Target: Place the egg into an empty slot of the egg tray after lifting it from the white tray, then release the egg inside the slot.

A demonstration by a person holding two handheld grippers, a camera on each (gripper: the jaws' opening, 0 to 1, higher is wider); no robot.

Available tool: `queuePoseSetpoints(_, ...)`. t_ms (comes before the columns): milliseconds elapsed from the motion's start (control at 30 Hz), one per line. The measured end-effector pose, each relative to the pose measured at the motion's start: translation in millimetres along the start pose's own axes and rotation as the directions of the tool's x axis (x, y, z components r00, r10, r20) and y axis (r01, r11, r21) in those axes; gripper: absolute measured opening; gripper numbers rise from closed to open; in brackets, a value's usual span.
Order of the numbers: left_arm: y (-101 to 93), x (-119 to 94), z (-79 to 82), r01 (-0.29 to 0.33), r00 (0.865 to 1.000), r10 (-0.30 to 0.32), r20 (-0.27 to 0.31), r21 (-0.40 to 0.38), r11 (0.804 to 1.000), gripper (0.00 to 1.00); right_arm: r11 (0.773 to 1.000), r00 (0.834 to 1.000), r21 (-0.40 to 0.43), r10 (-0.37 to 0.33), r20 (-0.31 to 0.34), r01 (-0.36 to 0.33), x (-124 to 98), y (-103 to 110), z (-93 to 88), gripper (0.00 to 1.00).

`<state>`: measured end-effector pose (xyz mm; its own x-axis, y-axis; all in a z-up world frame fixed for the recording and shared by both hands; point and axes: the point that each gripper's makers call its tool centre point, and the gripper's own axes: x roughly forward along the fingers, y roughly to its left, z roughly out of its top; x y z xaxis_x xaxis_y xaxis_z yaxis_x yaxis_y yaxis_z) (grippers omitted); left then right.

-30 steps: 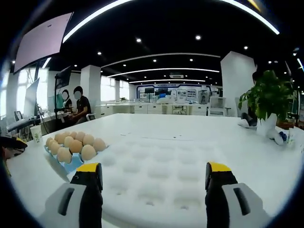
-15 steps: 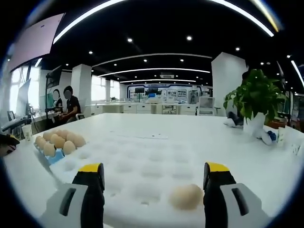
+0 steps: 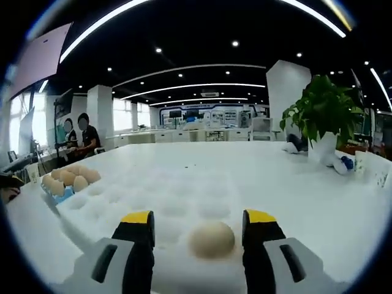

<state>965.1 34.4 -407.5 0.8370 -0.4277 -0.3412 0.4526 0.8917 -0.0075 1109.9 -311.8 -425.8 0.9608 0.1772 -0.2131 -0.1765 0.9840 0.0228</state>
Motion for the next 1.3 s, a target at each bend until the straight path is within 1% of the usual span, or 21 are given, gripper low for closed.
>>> queuePoseSetpoints(33,0.4,0.0,-0.2,-0.001,1.0,0.001,-0.002,0.0,1.0,1.0,1.0,1.0,0.004,-0.001,-0.008,0.001,0.3,-0.8,-2.6,0.53)
queuePoseSetpoints(67,1.1,0.0,-0.1,-0.004,1.0,0.004,-0.002,0.001,1.0,1.0,1.0,1.0,-0.017,-0.011,0.017,0.012,-0.4,-2.7,0.8,0.5)
queuePoseSetpoints(100,1.4,-0.1,0.0,-0.005,1.0,0.005,-0.001,0.001,1.0,1.0,1.0,1.0,-0.028,-0.012,0.007,0.012,-1.2,-2.6,-0.5,0.47)
queuePoseSetpoints(167,2.2,0.0,0.0,-0.006,1.0,0.006,-0.001,0.0,1.0,1.0,0.999,1.0,-0.034,-0.017,0.01,0.017,-1.3,-4.5,-0.4,0.42)
queuePoseSetpoints(367,1.1,2.2,-0.8,-0.006,1.0,0.006,-0.008,-0.001,1.0,1.0,0.999,1.0,-0.052,-0.003,0.027,0.004,-2.0,-3.7,-0.3,0.4)
queuePoseSetpoints(533,2.5,-0.8,6.2,-0.015,1.0,0.015,0.005,0.005,1.0,1.0,0.999,1.0,-0.037,0.004,0.031,-0.003,-2.5,-5.7,0.5,0.38)
queuePoseSetpoints(600,3.5,-1.6,7.0,-0.02,1.0,0.02,0.006,0.006,1.0,1.0,1.0,0.999,-0.03,0.007,0.034,-0.006,-3.1,-7.0,1.0,0.36)
queuePoseSetpoints(667,3.9,-2.3,6.6,-0.023,1.0,0.023,0.003,0.008,1.0,1.0,1.0,0.999,-0.029,-0.007,0.032,0.008,-3.5,-12.0,1.2,0.3)
queuePoseSetpoints(700,4.0,-2.6,6.2,-0.024,1.0,0.024,0.002,0.008,1.0,1.0,1.0,0.999,0.015,0.013,0.038,-0.014,-2.8,-10.3,2.5,0.3)
queuePoseSetpoints(733,4.0,-2.7,6.0,-0.024,1.0,0.024,0.001,0.008,1.0,1.0,1.0,1.0,0.007,0.003,0.03,-0.003,-3.4,-13.2,1.7,0.3)
queuePoseSetpoints(833,3.4,-2.5,4.7,-0.023,1.0,0.023,-0.001,0.004,1.0,1.0,0.999,1.0,-0.042,-0.004,0.016,0.005,-2.6,-8.9,1.5,0.3)
queuePoseSetpoints(1000,-0.5,-2.4,4.6,-0.013,1.0,0.013,-0.001,0.007,1.0,1.0,1.0,1.0,-0.011,-0.005,0.008,0.005,-2.9,-11.5,1.6,0.29)
queuePoseSetpoints(1133,1.0,-4.1,5.4,-0.015,1.0,0.015,0.001,0.007,1.0,1.0,1.0,1.0,-0.017,-0.012,0.011,0.012,-2.5,-11.9,3.0,0.29)
queuePoseSetpoints(1200,2.5,-5.2,5.6,-0.017,1.0,0.017,0.002,0.009,1.0,1.0,1.0,0.999,-0.01,-0.012,0.031,0.012,-3.7,-12.2,9.1,0.29)
queuePoseSetpoints(1300,3.8,-6.1,5.1,-0.021,1.0,0.021,0.002,0.006,1.0,1.0,1.0,0.997,0.015,-0.002,0.071,0.001,-6.0,-11.9,23.3,0.29)
